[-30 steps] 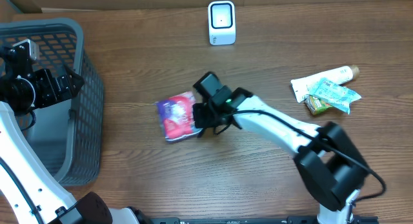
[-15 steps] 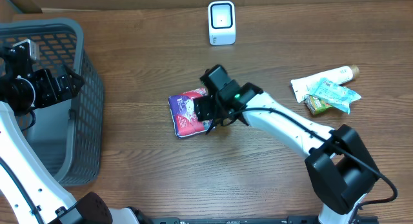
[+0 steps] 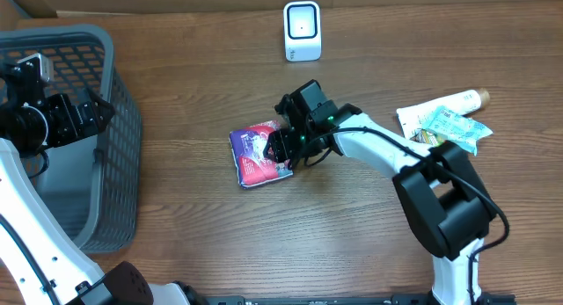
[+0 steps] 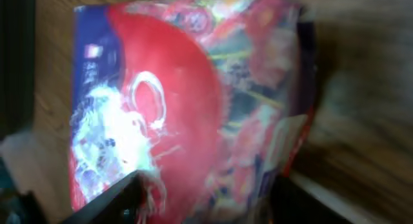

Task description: Scan the item barcode

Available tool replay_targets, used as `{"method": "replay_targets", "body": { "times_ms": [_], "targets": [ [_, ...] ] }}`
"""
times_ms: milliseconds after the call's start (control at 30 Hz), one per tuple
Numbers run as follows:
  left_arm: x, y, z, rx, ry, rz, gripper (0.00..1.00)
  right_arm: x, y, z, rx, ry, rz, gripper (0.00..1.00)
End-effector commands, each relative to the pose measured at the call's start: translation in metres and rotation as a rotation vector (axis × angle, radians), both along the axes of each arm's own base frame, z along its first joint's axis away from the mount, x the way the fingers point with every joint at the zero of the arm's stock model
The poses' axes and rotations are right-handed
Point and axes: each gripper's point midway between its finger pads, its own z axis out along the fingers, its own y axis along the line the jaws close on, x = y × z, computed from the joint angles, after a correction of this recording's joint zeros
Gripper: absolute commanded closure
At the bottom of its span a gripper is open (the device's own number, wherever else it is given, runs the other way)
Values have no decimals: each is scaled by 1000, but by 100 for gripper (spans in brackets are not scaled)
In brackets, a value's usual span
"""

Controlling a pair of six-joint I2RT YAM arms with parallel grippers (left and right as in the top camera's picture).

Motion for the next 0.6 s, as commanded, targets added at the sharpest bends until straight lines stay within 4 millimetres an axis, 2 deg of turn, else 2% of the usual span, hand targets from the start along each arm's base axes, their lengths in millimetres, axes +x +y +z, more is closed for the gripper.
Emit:
{"method": "replay_targets", "body": {
  "times_ms": [0,100,200,367,567],
  "targets": [
    [2,0,-1,0,1,-5,0,-9,10,3,52,47,21,58],
    [2,0,-1,0,1,-5,0,-5,7,8,61,49,3,80],
    [2,0,-1,0,1,-5,0,-1,3,16,65,40,-7,90],
    [2,0,-1,0,1,-5,0,12,-21,46,-2,-63,-63,95],
    [2,0,-1,0,1,-5,1,34,-76,100,-267,-356,-200,96]
  ]
}}
